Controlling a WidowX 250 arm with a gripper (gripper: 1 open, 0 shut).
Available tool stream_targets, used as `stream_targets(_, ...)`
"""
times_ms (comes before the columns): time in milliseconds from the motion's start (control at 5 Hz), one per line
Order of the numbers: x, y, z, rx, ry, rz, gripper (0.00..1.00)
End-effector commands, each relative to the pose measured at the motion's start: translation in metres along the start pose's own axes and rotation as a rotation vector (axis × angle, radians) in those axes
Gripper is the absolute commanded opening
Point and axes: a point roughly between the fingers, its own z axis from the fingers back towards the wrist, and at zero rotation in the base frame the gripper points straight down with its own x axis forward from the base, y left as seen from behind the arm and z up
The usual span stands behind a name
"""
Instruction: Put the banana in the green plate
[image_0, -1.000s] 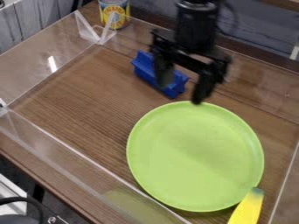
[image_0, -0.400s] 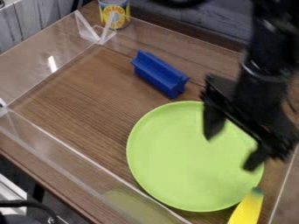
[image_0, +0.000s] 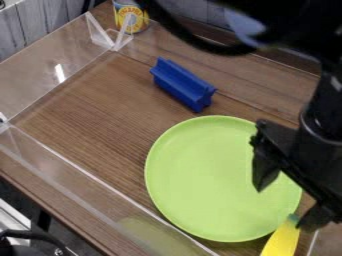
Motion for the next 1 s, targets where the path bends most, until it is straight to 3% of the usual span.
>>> stream_targets(0, 0.003, -0.005, -0.007, -0.019, -0.036, -0.009, 1.0)
stream_targets(800, 0.0, -0.008, -0.054, -0.056, -0.054, 0.012, 1.0)
